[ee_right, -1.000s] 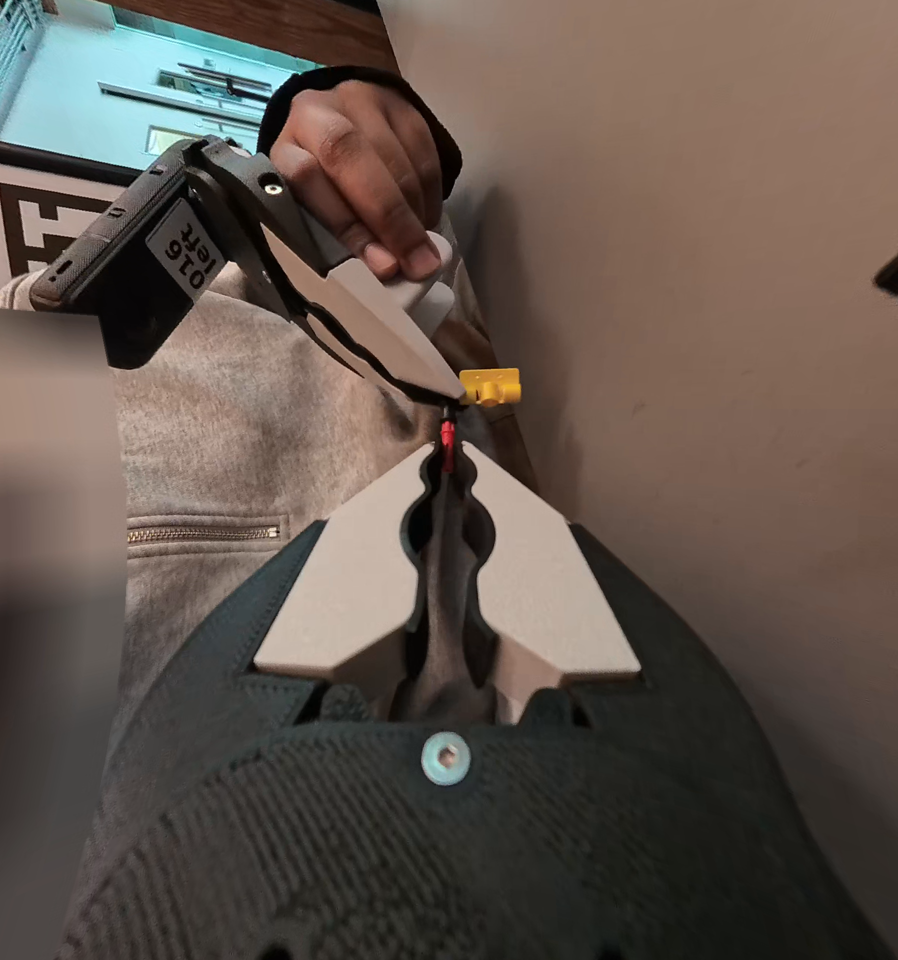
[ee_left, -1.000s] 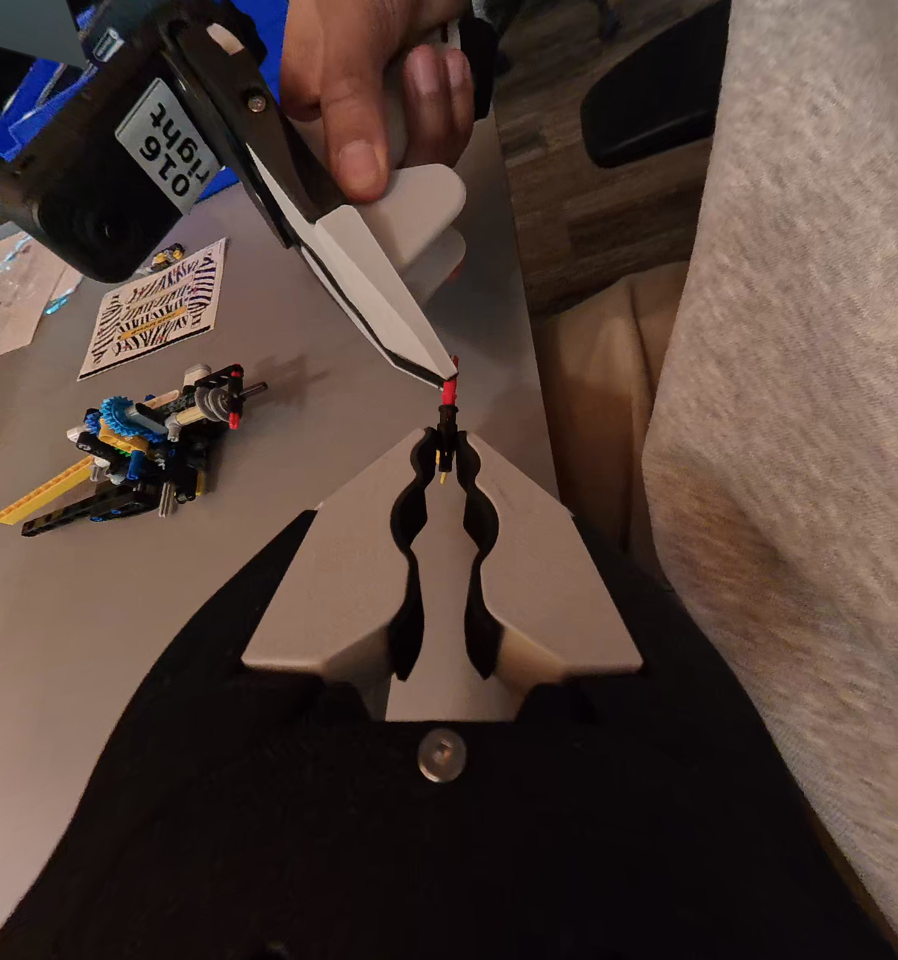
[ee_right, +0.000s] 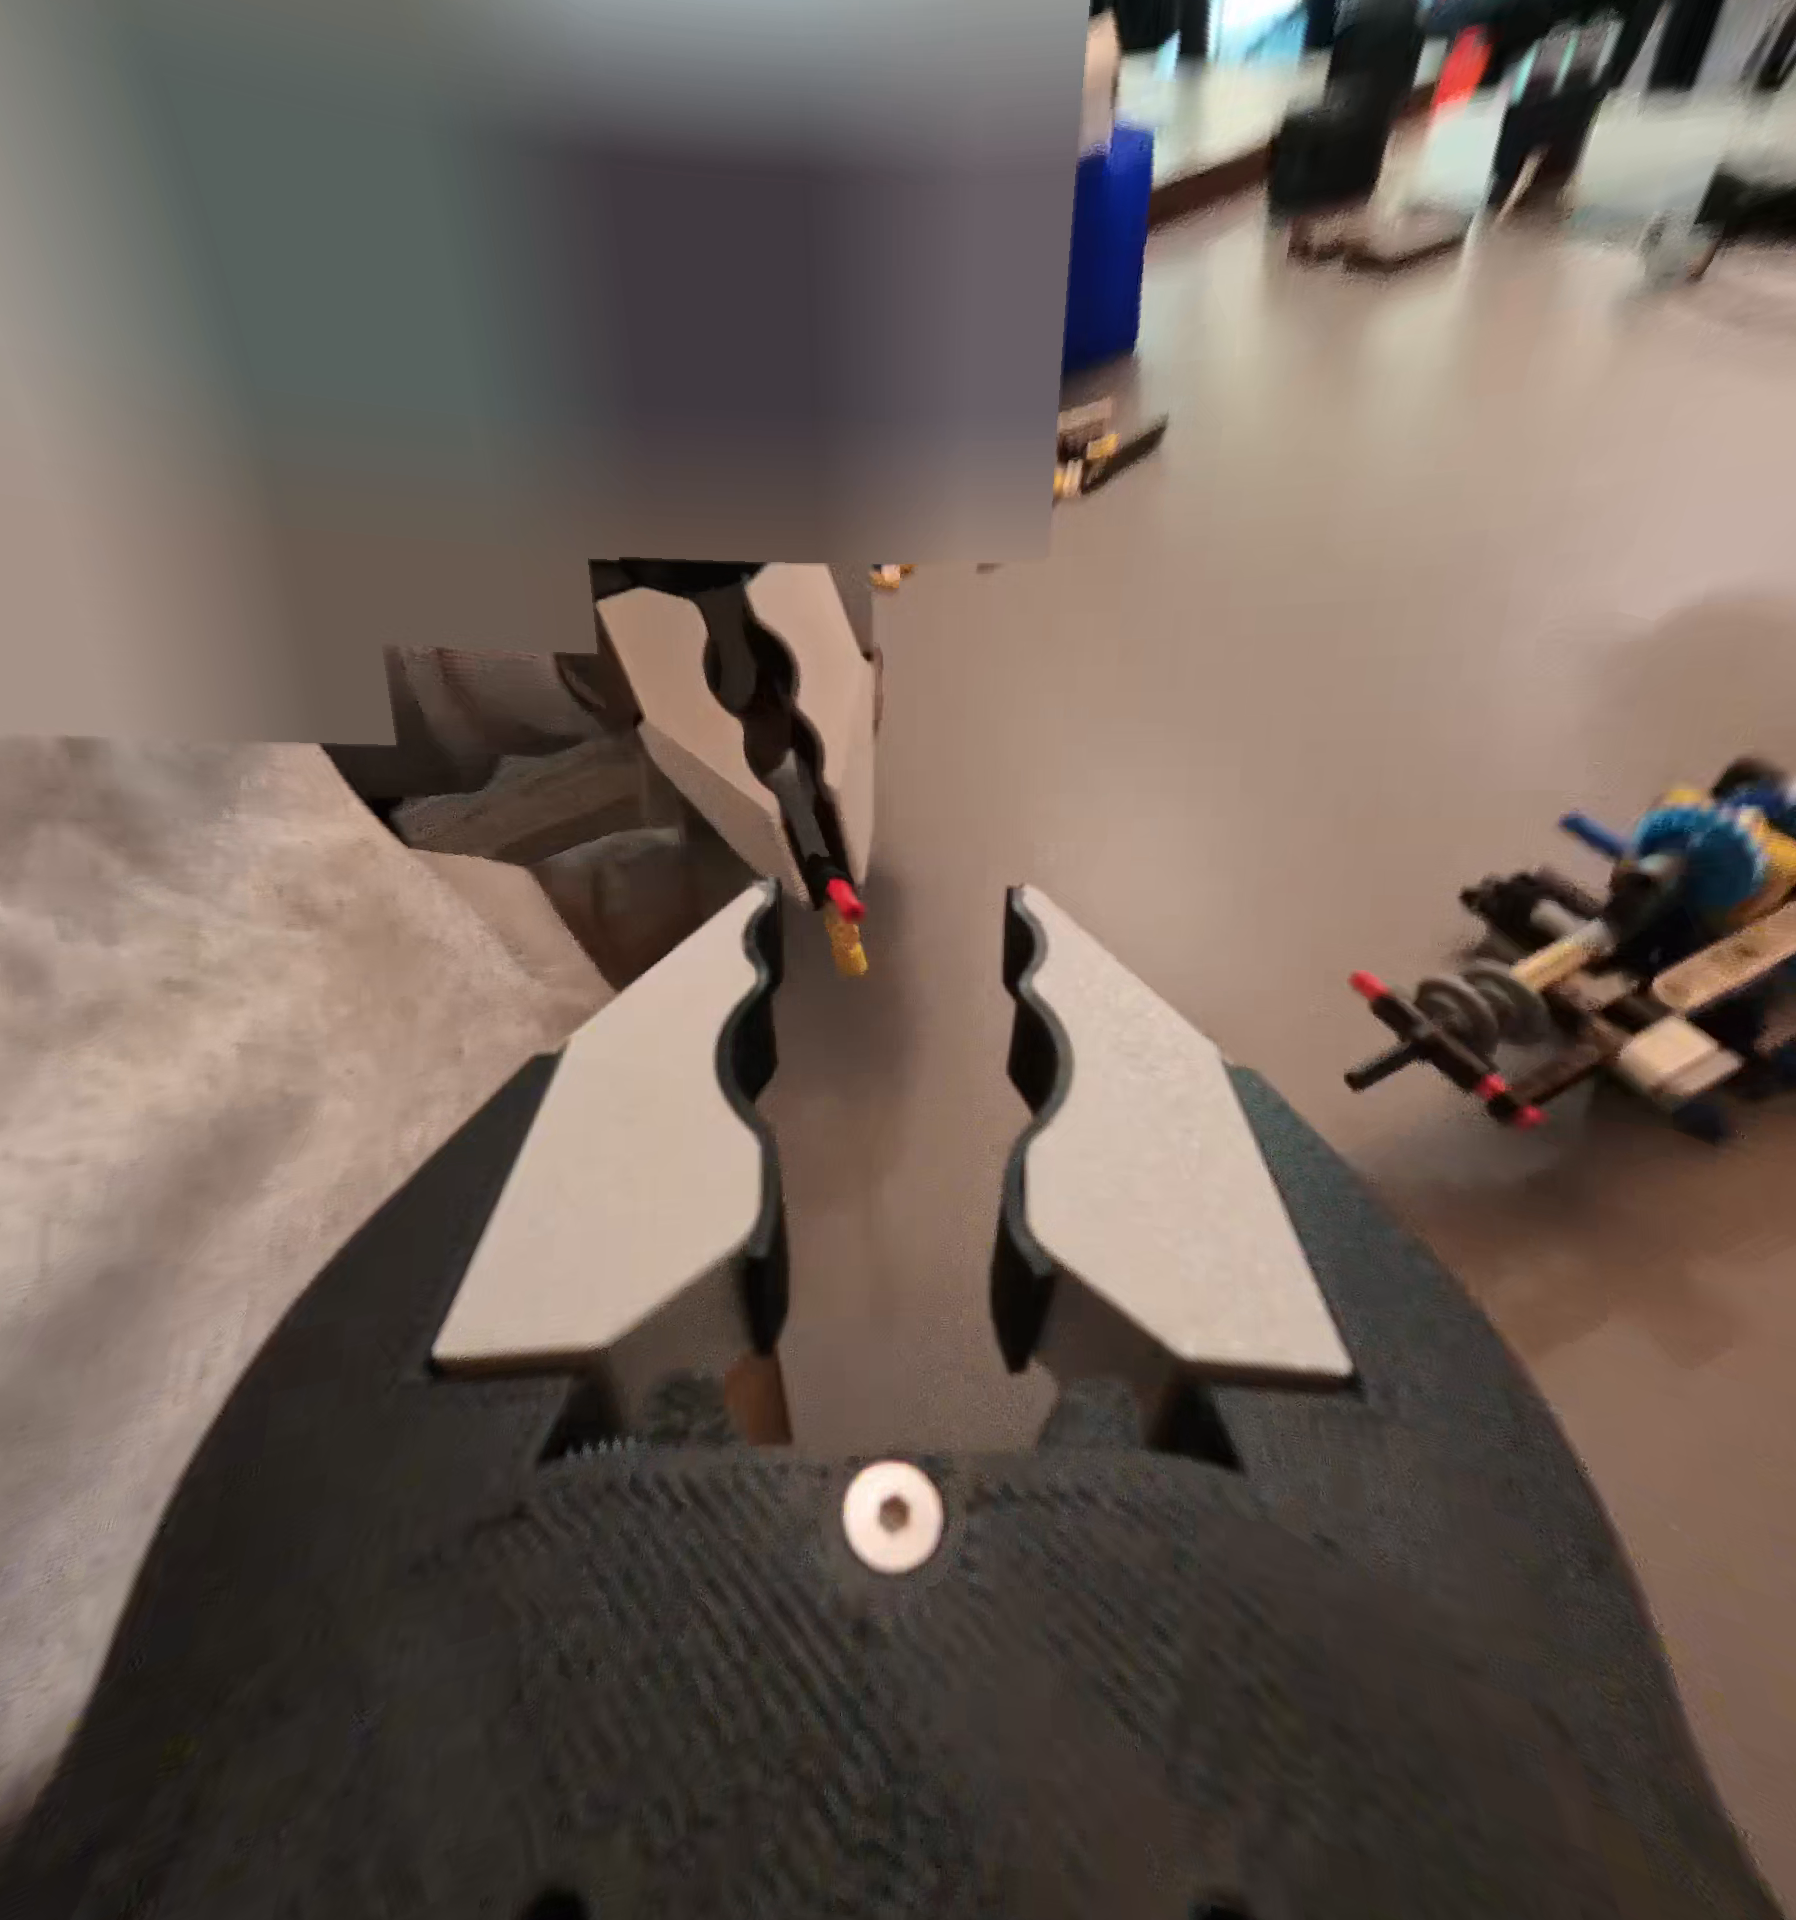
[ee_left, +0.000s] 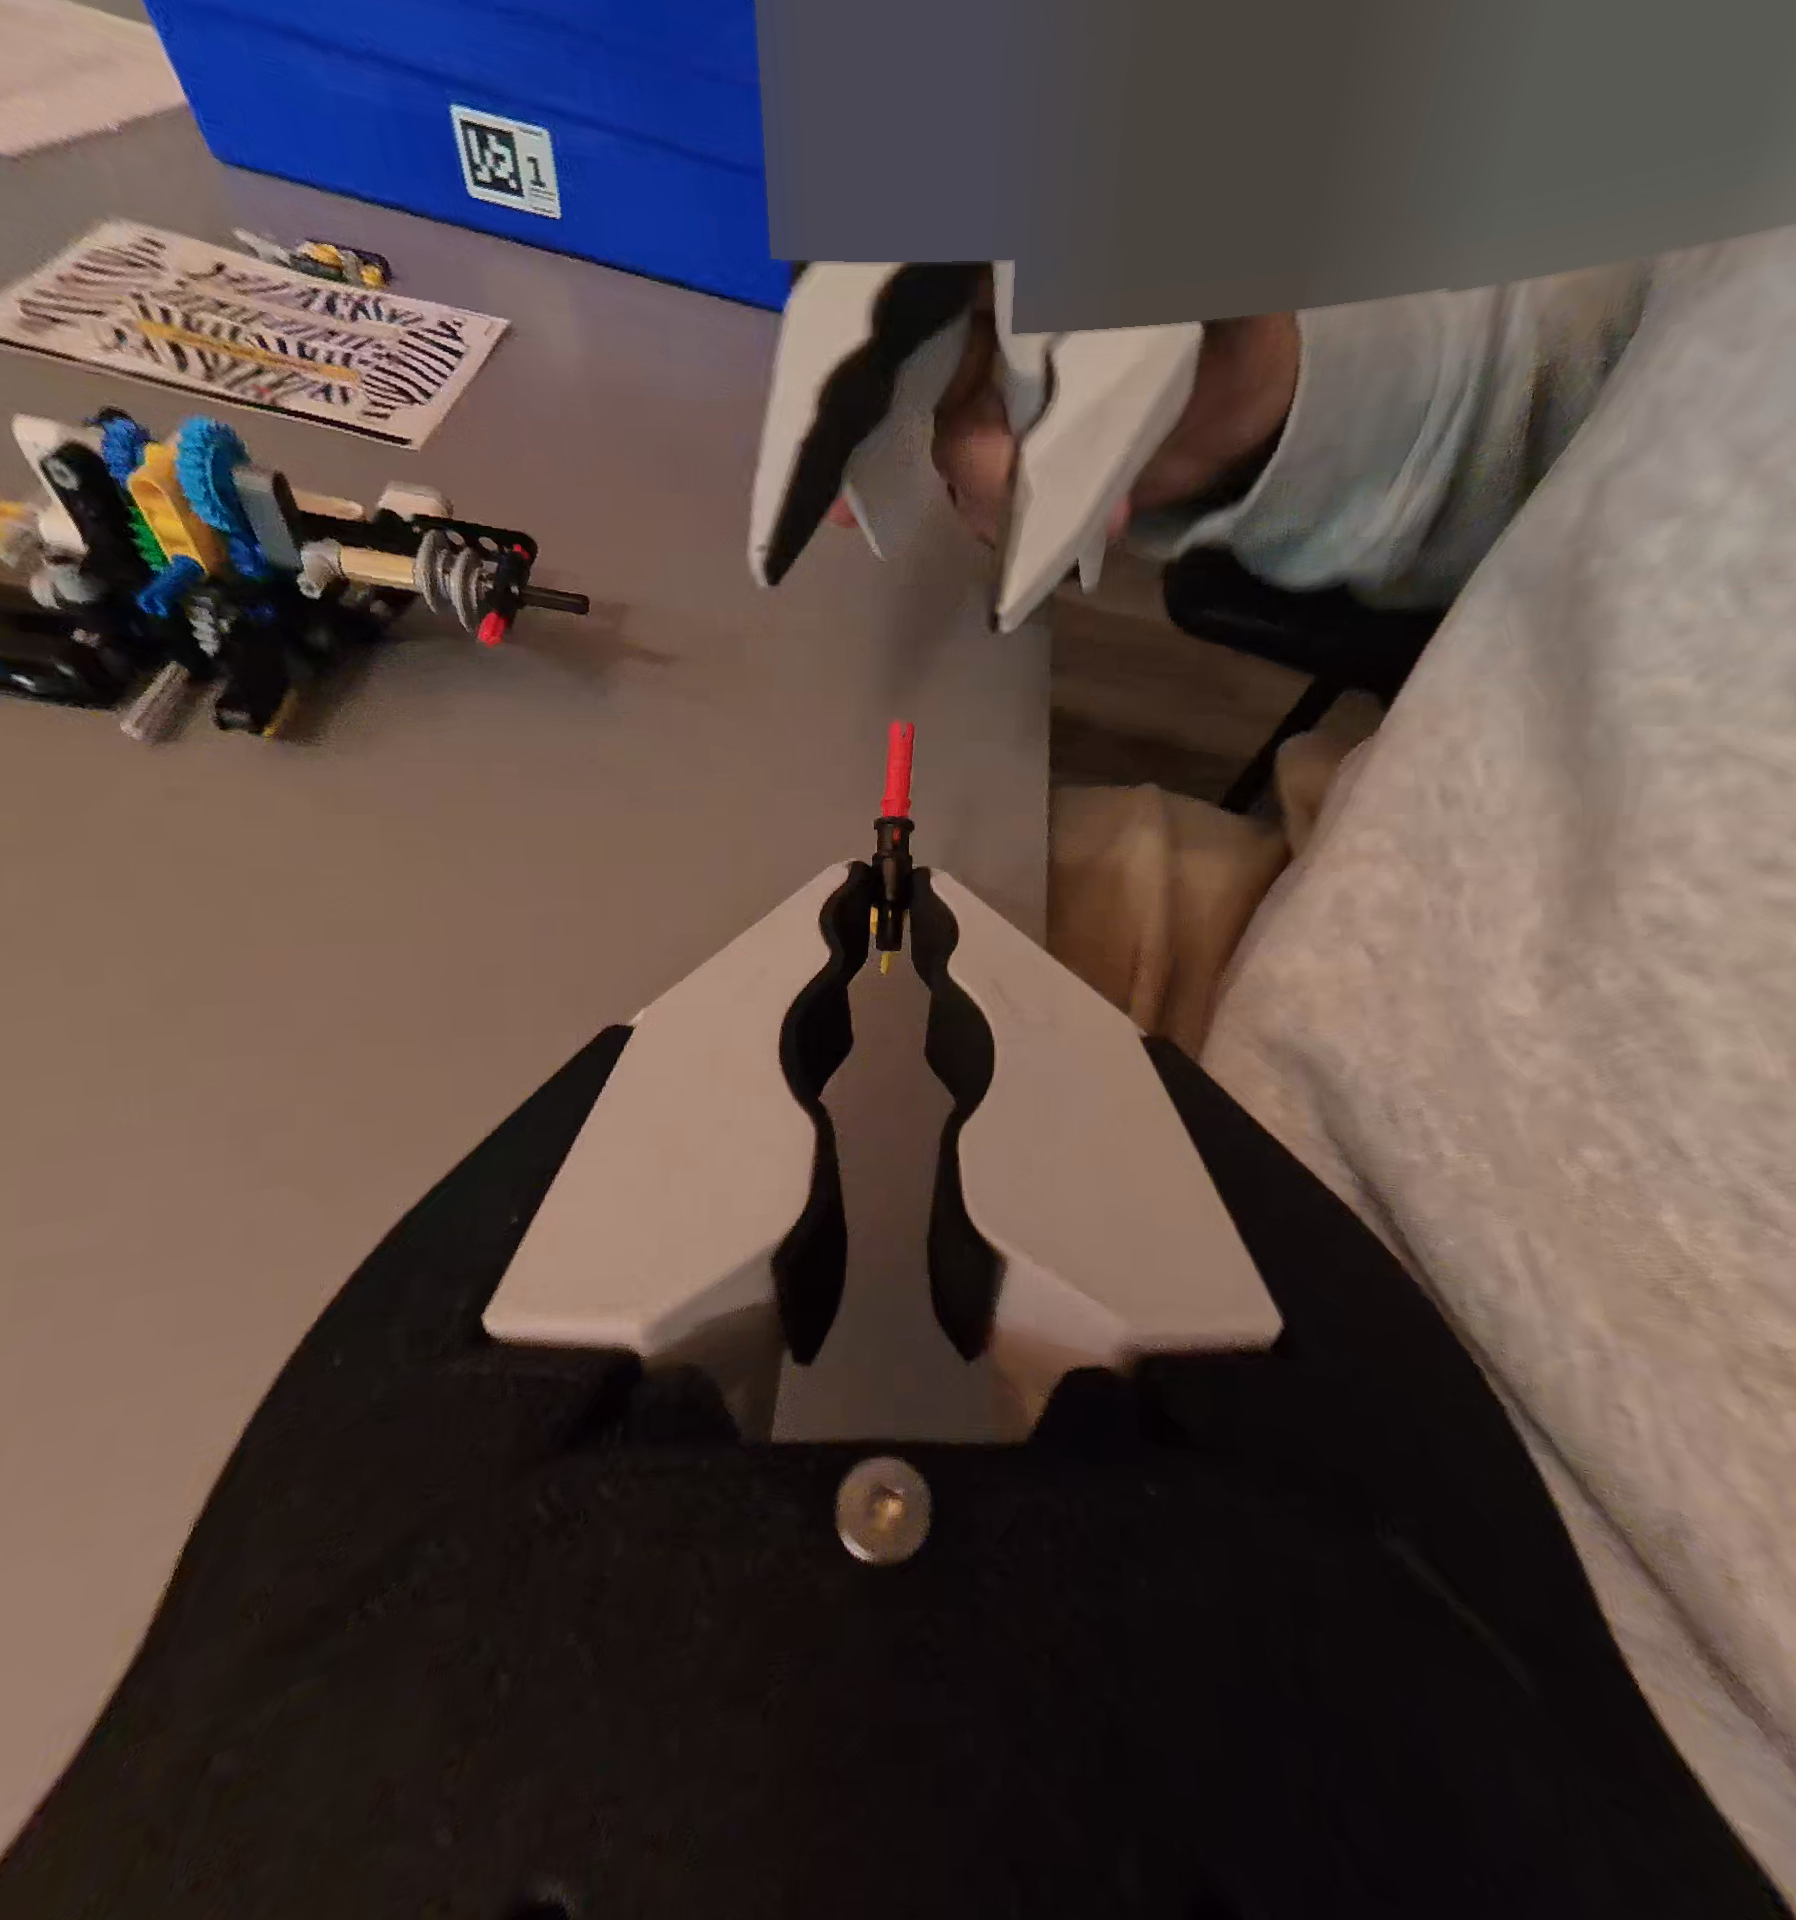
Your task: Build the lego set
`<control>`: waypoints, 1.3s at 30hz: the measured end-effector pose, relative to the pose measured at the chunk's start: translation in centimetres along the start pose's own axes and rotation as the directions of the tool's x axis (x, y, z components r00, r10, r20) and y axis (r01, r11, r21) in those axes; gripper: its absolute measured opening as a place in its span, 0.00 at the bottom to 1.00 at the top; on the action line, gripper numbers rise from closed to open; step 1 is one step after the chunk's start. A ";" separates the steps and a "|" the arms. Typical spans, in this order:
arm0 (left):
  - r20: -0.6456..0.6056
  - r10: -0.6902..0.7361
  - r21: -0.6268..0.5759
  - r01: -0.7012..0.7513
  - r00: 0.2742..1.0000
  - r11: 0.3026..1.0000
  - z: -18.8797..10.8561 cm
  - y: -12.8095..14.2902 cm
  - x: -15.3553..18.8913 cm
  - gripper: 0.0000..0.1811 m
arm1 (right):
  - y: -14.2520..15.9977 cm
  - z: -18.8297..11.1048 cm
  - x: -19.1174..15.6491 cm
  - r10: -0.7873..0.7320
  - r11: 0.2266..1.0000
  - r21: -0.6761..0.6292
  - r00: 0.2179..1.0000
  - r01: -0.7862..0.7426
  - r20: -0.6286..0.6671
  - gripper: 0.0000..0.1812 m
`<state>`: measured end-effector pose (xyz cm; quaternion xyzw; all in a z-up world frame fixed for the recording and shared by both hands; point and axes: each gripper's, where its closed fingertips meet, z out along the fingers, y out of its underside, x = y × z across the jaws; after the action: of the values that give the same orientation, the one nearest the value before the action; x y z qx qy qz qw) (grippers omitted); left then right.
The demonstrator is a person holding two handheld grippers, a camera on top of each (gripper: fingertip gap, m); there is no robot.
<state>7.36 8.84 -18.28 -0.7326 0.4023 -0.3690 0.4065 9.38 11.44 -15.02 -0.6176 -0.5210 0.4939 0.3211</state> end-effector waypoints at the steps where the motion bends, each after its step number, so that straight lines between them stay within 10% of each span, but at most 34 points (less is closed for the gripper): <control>1: -0.017 -0.025 0.004 0.025 1.000 1.000 -0.2 0.0 0.0 0.03 | -0.1 0.2 -0.4 -0.055 0.998 0.042 0.998 0.056 -0.028 0.20; 9: -0.136 -0.023 -0.043 0.017 0.990 0.999 -0.9 1.3 1.6 0.03 | 1.9 1.8 -2.5 -0.231 0.973 0.007 0.973 0.231 -0.008 0.10; 39: -0.183 0.004 -0.065 -0.016 0.983 0.998 -0.4 1.6 2.8 0.02 | 3.3 2.9 -4.5 -0.125 0.989 -0.064 0.981 0.136 0.151 0.02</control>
<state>7.69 5.67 -18.97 -0.7067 0.4537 -0.4189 0.3453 7.84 5.95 -17.72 -0.5555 -0.6005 0.4962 0.2908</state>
